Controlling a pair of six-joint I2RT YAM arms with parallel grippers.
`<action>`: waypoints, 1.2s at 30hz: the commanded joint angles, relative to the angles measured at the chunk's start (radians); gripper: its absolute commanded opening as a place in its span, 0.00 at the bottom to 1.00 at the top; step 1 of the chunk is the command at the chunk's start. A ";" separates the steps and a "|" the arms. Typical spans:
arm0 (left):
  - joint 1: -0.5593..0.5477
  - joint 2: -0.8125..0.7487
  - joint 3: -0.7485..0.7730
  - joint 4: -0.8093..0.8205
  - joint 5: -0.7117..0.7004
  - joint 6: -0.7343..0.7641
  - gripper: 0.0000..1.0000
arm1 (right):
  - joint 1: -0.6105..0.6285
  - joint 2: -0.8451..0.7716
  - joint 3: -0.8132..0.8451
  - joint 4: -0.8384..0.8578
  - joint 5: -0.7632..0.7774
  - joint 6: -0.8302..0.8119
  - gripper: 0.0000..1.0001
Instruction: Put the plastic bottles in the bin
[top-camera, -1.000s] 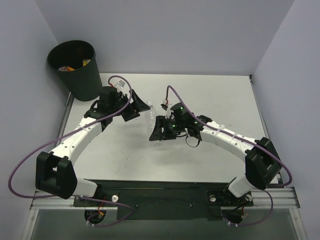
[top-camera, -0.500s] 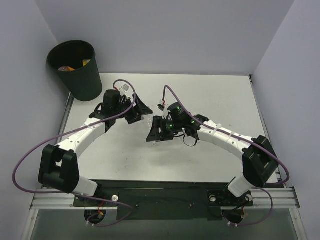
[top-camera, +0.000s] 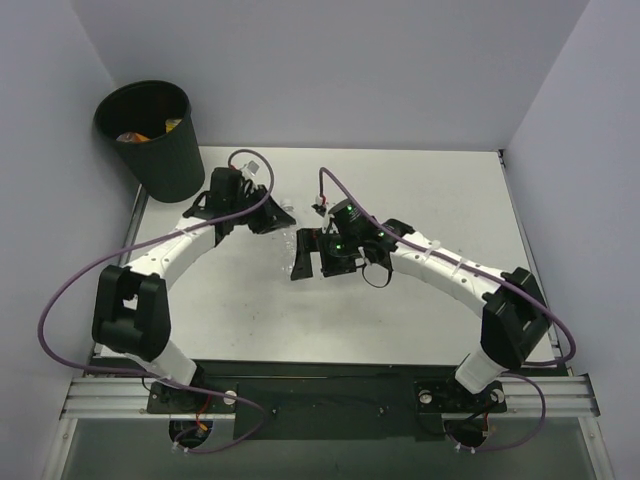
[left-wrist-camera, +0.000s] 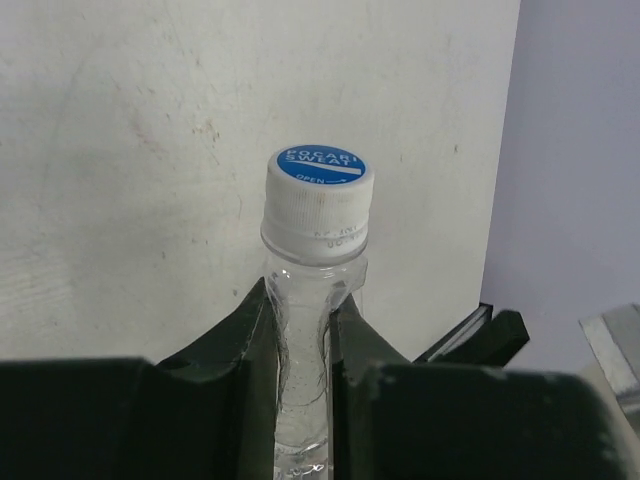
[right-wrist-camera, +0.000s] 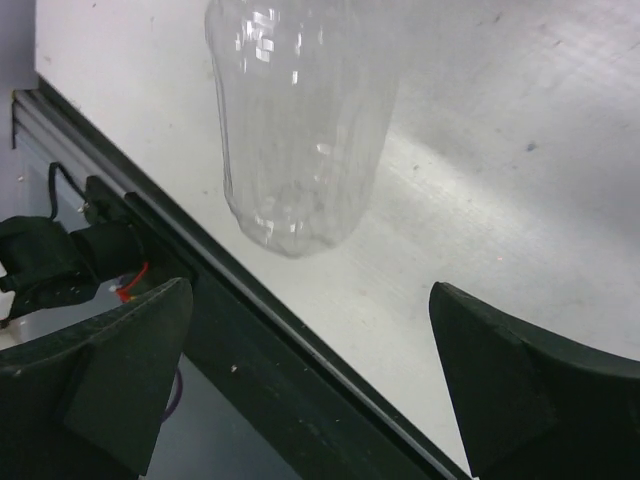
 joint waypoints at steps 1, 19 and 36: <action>0.062 0.054 0.218 -0.118 -0.040 0.122 0.00 | 0.014 -0.101 0.108 -0.208 0.235 -0.135 1.00; 0.402 0.147 0.914 0.162 -0.520 0.328 0.00 | -0.077 -0.304 0.003 -0.196 0.598 -0.251 1.00; 0.520 0.310 0.939 0.426 -0.709 0.409 0.00 | -0.156 -0.214 0.030 -0.201 0.519 -0.292 1.00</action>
